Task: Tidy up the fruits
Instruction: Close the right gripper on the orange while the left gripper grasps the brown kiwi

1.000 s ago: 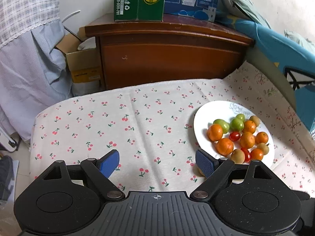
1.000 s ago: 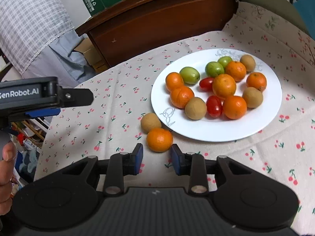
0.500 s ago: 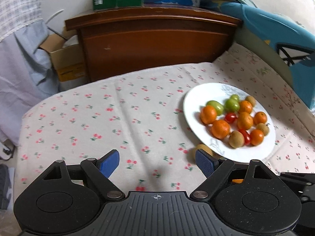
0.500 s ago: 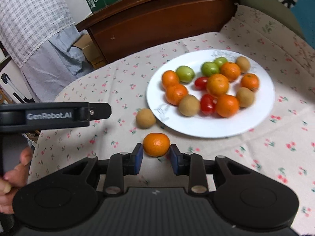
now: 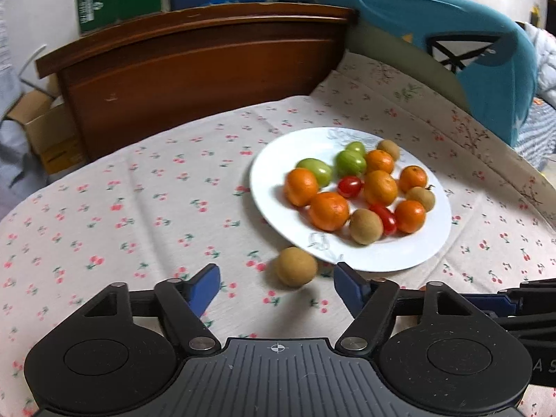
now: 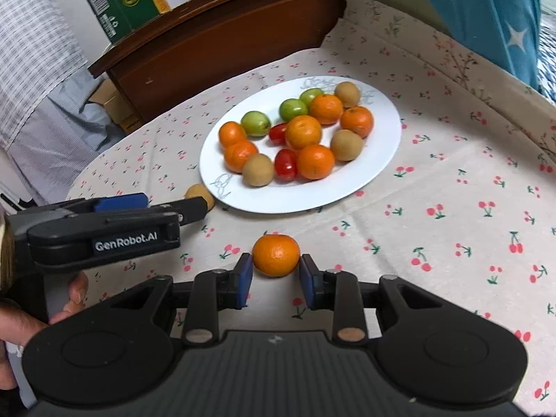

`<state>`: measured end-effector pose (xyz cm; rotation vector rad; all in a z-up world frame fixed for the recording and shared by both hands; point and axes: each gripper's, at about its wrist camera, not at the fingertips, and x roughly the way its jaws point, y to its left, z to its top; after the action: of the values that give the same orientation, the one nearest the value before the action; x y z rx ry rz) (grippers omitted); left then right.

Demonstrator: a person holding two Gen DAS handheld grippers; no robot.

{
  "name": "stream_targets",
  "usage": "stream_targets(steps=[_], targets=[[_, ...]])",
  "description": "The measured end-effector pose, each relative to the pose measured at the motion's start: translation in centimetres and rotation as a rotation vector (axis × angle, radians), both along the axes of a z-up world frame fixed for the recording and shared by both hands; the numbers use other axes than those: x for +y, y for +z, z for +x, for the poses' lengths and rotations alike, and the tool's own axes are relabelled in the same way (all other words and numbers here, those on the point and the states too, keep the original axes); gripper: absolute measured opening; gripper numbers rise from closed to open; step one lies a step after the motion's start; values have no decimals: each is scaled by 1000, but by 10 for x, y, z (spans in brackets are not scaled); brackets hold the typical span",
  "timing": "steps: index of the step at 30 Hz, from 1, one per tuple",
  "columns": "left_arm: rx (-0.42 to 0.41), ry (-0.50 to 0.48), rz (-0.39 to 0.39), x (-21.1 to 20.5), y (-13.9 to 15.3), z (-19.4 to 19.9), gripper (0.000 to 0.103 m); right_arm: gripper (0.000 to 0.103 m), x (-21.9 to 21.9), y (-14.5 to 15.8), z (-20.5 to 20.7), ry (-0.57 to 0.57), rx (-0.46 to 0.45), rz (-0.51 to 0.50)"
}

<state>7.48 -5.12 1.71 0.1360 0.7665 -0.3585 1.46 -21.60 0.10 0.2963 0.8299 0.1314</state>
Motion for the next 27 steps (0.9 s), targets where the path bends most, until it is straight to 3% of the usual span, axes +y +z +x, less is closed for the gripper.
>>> stream_targets(steps=[3, 7, 10, 13, 27], targets=[[-7, -17, 21, -4, -4, 3, 66, 29, -3, 0, -1, -14, 3, 11], [-3, -62, 48, -9, -11, 8, 44, 30, -3, 0, -1, -17, 4, 17], [-10, -76, 49, -11, -12, 10, 38, 30, -3, 0, 0, -20, 6, 24], [-11, -96, 39, -13, -11, 8, 26, 30, -4, 0, 1, -22, 7, 30], [-1, -53, -24, -2, 9, -7, 26, 29, -3, 5, -1, -7, -5, 56]])
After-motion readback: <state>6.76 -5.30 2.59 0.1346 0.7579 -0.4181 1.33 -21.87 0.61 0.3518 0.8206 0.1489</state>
